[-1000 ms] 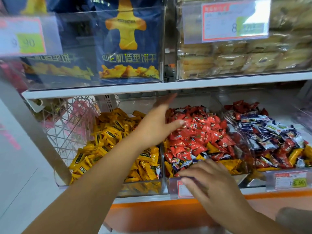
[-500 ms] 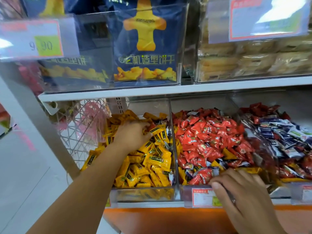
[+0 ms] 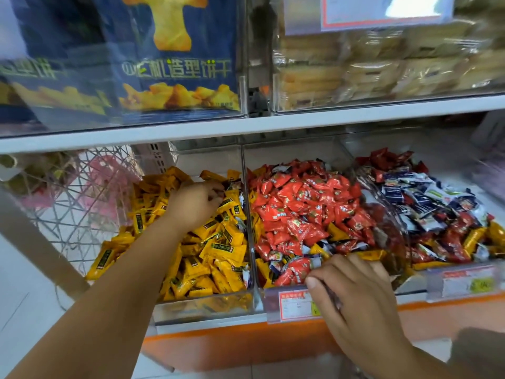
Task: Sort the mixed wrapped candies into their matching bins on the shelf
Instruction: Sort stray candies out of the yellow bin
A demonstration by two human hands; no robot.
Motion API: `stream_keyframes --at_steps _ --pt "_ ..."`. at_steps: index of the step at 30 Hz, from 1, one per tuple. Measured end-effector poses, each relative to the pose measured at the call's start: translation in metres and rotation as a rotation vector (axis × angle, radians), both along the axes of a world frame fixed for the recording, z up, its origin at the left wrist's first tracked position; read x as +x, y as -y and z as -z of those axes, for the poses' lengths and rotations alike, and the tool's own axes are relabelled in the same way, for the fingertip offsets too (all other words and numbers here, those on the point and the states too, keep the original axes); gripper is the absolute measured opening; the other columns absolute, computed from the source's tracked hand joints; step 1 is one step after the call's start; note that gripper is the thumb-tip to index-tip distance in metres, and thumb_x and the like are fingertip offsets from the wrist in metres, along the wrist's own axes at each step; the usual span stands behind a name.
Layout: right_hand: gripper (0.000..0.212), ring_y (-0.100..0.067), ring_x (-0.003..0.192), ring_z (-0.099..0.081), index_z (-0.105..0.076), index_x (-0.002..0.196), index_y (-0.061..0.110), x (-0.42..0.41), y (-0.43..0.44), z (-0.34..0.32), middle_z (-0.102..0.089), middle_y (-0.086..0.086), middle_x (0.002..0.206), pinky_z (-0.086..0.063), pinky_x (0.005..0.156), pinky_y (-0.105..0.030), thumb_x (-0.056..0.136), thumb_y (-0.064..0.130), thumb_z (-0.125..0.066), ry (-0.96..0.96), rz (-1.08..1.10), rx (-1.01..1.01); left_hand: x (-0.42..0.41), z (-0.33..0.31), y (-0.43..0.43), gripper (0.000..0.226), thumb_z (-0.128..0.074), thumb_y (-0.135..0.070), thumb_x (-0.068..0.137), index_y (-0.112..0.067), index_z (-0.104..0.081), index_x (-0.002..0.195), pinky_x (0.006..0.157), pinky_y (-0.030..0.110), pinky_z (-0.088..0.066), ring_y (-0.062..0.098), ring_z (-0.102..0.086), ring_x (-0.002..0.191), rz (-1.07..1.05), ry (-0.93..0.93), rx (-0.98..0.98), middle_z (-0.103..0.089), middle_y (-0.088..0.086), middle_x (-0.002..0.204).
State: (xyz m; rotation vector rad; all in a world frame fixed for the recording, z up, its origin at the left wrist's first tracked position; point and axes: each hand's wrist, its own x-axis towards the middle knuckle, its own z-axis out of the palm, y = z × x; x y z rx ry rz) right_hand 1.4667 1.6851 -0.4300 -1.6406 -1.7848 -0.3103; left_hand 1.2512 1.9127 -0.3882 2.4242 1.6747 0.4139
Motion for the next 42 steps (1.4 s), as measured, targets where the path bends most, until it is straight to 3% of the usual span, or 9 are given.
stream_keyframes --at_steps 9,17,20,24,27,29,34,38,42 --pt "0.038 -0.013 0.073 -0.050 -0.063 0.080 0.030 0.000 0.000 0.002 -0.052 0.016 0.076 -0.030 0.068 -0.032 0.099 0.043 -0.034 -0.007 0.003 0.012 -0.010 -0.019 0.010 0.026 -0.061 -0.010 0.089 -0.017 -0.068 0.113 0.080 0.023 -0.042 0.021 -0.058 0.107 0.009 -0.048 -0.159 -0.065 0.002 0.118" --pt "0.044 -0.008 0.075 -0.048 -0.064 0.079 0.031 0.001 -0.001 0.001 -0.053 0.017 0.076 -0.025 0.071 -0.026 0.100 0.051 -0.030 -0.011 -0.008 0.026 -0.003 -0.041 0.018 0.010 -0.069 -0.021 0.087 -0.031 -0.069 0.088 0.062 0.012 -0.042 0.005 -0.061 0.081 -0.033 0.367 0.045 -0.066 -0.013 0.091" --pt "0.044 -0.008 0.075 -0.046 -0.064 0.078 0.030 0.000 -0.002 0.001 -0.052 0.017 0.076 -0.024 0.071 -0.025 0.099 0.050 -0.031 -0.003 -0.009 0.045 0.019 -0.066 0.037 0.018 -0.069 -0.013 0.087 -0.031 -0.071 0.089 0.068 0.005 -0.045 -0.001 -0.063 0.081 0.105 0.684 0.053 -0.068 -0.017 0.087" --pt "0.045 -0.009 0.074 -0.049 -0.063 0.078 0.030 0.000 -0.001 0.000 -0.054 0.017 0.076 -0.025 0.071 -0.027 0.100 0.050 -0.029 0.011 -0.012 0.042 0.058 -0.075 0.062 0.025 -0.069 -0.017 0.087 -0.033 -0.068 0.106 0.090 0.016 -0.049 -0.004 -0.064 0.094 0.323 0.751 -0.011 -0.071 -0.014 0.101" --pt "0.045 -0.009 0.074 -0.050 -0.062 0.079 0.031 0.001 -0.001 -0.001 -0.054 0.017 0.077 -0.027 0.071 -0.027 0.100 0.051 -0.028 0.014 -0.019 0.032 0.067 -0.066 0.063 0.048 -0.065 -0.023 0.091 -0.039 -0.052 0.133 0.108 0.031 -0.042 0.002 -0.054 0.122 0.428 0.684 -0.226 -0.059 -0.009 0.133" --pt "0.043 -0.008 0.076 -0.048 -0.062 0.080 0.032 0.001 -0.001 0.000 -0.053 0.018 0.078 -0.026 0.072 -0.026 0.099 0.051 -0.029 0.016 -0.020 0.033 0.062 -0.063 0.058 0.050 -0.060 -0.025 0.094 -0.042 -0.045 0.138 0.111 0.030 -0.036 0.004 -0.046 0.130 0.429 0.569 -0.197 -0.050 -0.010 0.142" --pt "0.044 -0.009 0.075 -0.049 -0.063 0.079 0.031 0.001 -0.002 0.000 -0.053 0.018 0.077 -0.028 0.072 -0.027 0.099 0.051 -0.029 0.020 -0.016 0.029 0.027 -0.051 0.041 0.039 -0.054 -0.024 0.097 -0.032 -0.052 0.135 0.093 0.023 -0.040 0.019 -0.053 0.119 0.202 0.139 0.105 -0.056 0.001 0.131" --pt "0.047 -0.008 0.074 -0.047 -0.063 0.076 0.031 0.000 -0.001 -0.004 -0.053 0.018 0.075 -0.027 0.070 -0.027 0.099 0.052 -0.027 0.017 -0.016 0.022 0.002 -0.039 0.039 0.043 -0.064 -0.023 0.090 -0.025 -0.053 0.132 0.082 0.027 -0.046 0.016 -0.058 0.099 0.130 0.067 0.014 -0.055 0.002 0.116" --pt "0.039 -0.005 0.074 -0.044 -0.062 0.078 0.033 0.001 -0.002 -0.008 -0.050 0.020 0.075 -0.026 0.068 -0.026 0.096 0.051 -0.032 0.025 -0.041 -0.056 -0.020 -0.042 0.057 0.019 -0.065 -0.027 0.090 -0.023 -0.067 0.108 0.076 0.024 -0.049 0.011 -0.061 0.087 0.142 0.041 -0.101 -0.064 -0.004 0.100"
